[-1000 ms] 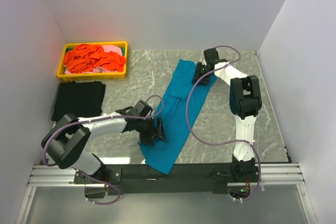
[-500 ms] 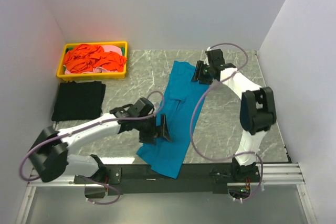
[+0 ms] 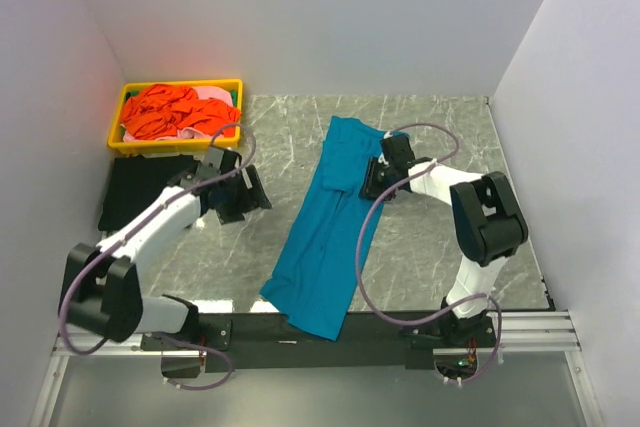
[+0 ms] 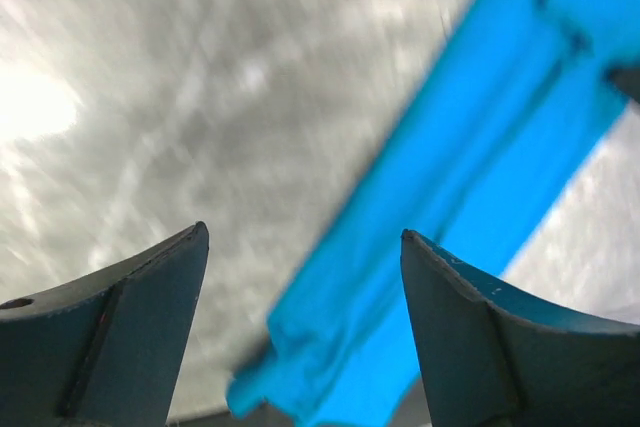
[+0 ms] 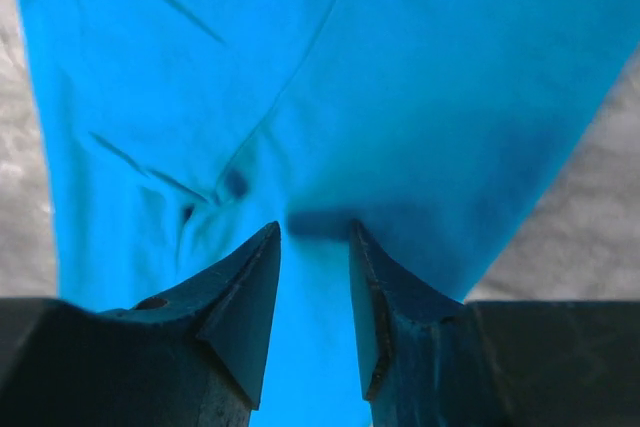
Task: Fold and stack the t-shirts
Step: Fold the tshirt
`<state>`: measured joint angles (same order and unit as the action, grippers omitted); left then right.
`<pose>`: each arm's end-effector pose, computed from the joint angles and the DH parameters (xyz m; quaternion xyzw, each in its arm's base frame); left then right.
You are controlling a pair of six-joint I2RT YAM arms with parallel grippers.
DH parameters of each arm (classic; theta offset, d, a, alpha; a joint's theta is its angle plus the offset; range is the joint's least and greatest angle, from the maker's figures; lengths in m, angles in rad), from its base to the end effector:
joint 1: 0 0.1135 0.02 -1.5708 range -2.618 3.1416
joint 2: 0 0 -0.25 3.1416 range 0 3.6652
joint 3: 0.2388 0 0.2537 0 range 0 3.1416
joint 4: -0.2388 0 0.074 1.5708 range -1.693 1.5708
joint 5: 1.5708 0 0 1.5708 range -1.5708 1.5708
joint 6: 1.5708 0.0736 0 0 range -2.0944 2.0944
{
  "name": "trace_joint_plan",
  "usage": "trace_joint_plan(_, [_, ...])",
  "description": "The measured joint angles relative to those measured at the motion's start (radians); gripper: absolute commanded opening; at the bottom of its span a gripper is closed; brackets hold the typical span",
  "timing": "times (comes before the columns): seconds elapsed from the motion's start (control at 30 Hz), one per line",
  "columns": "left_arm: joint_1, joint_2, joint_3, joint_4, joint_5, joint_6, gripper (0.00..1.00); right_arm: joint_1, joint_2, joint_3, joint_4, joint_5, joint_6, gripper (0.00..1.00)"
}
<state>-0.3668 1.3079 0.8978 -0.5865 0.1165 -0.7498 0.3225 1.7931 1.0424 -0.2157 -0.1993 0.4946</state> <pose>0.2629 -0.1102 0.1882 -0.1660 0.9431 -0.1971 0.2102 0.3552 0.1340 0.1128 0.0521 0.9490 0.2048 0.2340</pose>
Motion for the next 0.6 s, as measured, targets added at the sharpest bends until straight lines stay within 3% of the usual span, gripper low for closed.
trace_joint_plan(0.13, [0.066, 0.098, 0.068, 0.036, -0.035, 0.056, 0.86, -0.008, 0.092, 0.108, -0.005, 0.022, -0.002, 0.41])
trace_joint_plan(0.5, [0.103, 0.187, 0.052, 0.121, -0.020, 0.112, 0.89, -0.101, 0.386, 0.592, -0.173, 0.097, -0.076, 0.45])
trace_joint_plan(0.6, [0.101, 0.187, 0.029, 0.135, 0.005, 0.114, 0.90, -0.122, 0.407, 0.660, -0.206, 0.111, -0.100, 0.48])
